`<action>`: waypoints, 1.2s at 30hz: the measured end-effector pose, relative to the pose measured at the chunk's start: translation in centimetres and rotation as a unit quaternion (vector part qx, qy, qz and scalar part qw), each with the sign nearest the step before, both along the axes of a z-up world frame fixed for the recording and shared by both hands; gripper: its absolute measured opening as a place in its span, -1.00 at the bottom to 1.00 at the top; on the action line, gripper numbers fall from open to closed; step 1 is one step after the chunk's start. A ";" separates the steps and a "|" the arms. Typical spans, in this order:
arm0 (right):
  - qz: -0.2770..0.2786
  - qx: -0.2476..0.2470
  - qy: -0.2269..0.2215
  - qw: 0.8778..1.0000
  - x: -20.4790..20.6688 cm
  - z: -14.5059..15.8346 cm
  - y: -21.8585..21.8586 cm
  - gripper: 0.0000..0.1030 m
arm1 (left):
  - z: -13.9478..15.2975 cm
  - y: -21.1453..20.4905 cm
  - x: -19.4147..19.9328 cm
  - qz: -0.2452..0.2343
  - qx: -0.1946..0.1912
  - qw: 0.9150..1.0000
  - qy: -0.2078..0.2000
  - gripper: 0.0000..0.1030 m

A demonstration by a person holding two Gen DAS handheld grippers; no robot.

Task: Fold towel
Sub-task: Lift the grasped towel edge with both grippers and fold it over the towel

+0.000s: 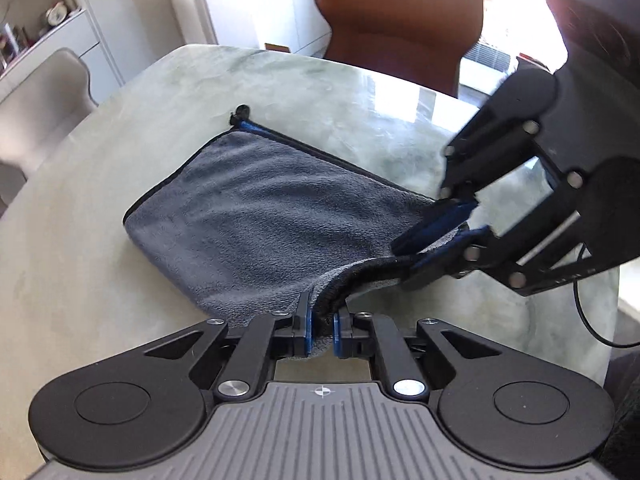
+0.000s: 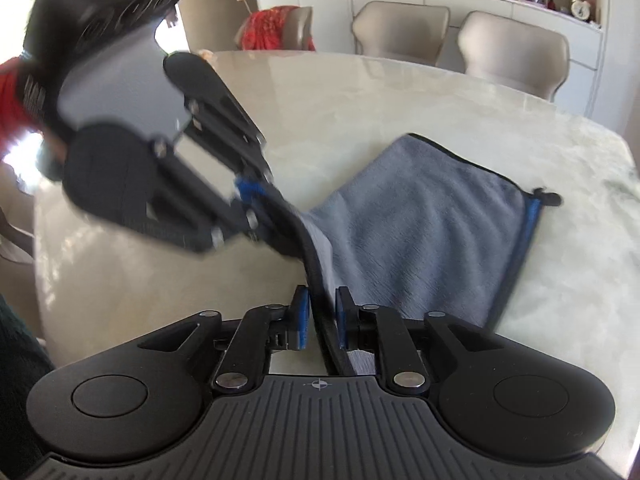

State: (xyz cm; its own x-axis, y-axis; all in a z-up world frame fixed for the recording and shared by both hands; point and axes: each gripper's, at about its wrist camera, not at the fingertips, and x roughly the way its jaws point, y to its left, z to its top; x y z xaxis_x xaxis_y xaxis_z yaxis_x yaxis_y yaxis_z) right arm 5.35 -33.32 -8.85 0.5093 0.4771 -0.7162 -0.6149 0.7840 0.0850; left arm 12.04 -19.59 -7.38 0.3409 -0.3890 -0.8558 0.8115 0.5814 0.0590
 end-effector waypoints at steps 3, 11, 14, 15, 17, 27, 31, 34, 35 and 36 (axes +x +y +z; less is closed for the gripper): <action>-0.004 -0.039 -0.016 0.999 -1.3 -0.7 -0.4 -0.44 | 0.2 0.2 0.1 0.006 -0.009 1.000 0.002 -0.85; -0.008 -0.120 -0.040 0.992 -2.4 -2.4 -0.5 -0.47 | 0.2 0.4 0.2 0.017 -0.011 1.000 0.013 -0.84; -0.007 -0.143 -0.051 0.988 -2.4 -2.6 -0.4 -0.74 | 0.4 0.8 0.2 0.023 -0.014 0.999 0.018 -0.83; -0.009 -0.143 -0.050 0.988 -2.2 -2.5 -0.5 -0.76 | 0.4 0.9 0.2 0.023 -0.013 0.999 0.019 -0.83; -0.017 -0.126 -0.048 0.991 -1.6 -1.9 -1.0 -0.79 | 0.4 1.0 0.5 0.026 -0.007 1.000 0.014 -0.83; -0.083 -0.044 -0.065 0.993 7.2 2.1 -3.8 -0.80 | 2.0 1.4 6.2 0.086 -0.030 0.996 -0.014 -0.83; -0.085 -0.047 -0.060 0.993 11.8 2.0 -3.8 -0.80 | 1.6 1.4 10.0 0.124 -0.037 0.992 -0.002 -0.82; -0.084 -0.052 -0.048 0.994 14.4 1.5 -3.7 -0.80 | 0.7 1.1 12.4 0.139 -0.032 0.990 0.008 -0.81; -0.083 -0.056 -0.044 0.994 15.1 1.3 -3.7 -0.80 | 0.5 1.1 13.1 0.145 -0.030 0.989 0.012 -0.81; -0.082 -0.060 -0.041 0.994 15.9 1.0 -3.7 -0.80 | 0.2 1.0 13.7 0.149 -0.029 0.988 0.016 -0.81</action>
